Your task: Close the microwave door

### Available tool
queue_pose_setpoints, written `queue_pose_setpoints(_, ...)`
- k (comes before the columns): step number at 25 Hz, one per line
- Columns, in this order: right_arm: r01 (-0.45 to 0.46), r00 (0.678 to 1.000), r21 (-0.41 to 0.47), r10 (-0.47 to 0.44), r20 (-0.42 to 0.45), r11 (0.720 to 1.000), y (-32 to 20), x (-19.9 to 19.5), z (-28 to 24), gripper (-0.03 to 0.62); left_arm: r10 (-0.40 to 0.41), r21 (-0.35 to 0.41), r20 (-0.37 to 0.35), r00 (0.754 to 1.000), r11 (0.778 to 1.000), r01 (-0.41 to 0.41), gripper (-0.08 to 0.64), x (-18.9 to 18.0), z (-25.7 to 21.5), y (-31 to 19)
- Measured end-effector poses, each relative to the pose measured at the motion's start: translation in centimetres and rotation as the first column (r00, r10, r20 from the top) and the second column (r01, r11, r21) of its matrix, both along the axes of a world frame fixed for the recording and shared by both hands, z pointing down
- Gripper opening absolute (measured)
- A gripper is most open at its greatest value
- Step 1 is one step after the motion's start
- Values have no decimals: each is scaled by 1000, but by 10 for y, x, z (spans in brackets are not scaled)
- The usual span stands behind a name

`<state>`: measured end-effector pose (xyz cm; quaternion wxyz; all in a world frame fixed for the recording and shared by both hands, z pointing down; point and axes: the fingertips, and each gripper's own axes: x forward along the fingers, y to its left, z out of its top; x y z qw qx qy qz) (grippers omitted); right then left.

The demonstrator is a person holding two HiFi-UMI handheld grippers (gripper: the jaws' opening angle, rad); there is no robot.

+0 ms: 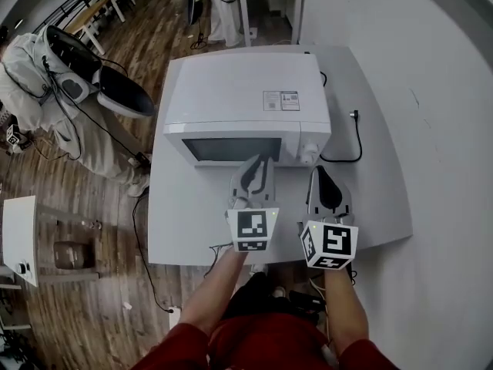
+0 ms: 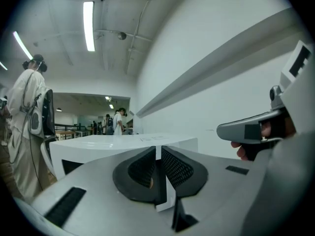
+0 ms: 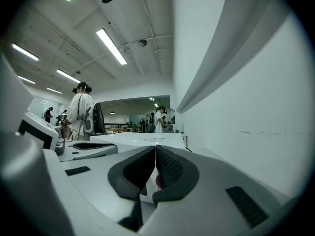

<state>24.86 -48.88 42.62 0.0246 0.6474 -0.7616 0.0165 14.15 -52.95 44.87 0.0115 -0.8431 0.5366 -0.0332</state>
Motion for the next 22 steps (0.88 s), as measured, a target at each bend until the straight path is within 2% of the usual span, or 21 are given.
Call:
queue_pose_setpoints(6, 75, 997, 53, -75, 2, 996, 13, -31, -31, 26, -86, 51, -2, 996, 995, 86, 28, -41, -32, 32)
queue_pose_setpoints(11, 128, 992, 108, -128, -6, 986, 19, -53, -58, 26, -142, 63, 9, 990, 988, 141, 27, -67, -58, 52)
queue_pose_setpoints(15, 146, 989, 129, -147, -5, 981, 28, -61, -76, 26, -177, 63, -7, 984, 982, 177, 26, -84, -82, 68)
queue_pose_setpoints(22, 154, 988, 170, -152, -26, 973, 41, -67, -104, 26, -207, 106, -32, 978, 972, 209, 26, -98, -118, 84)
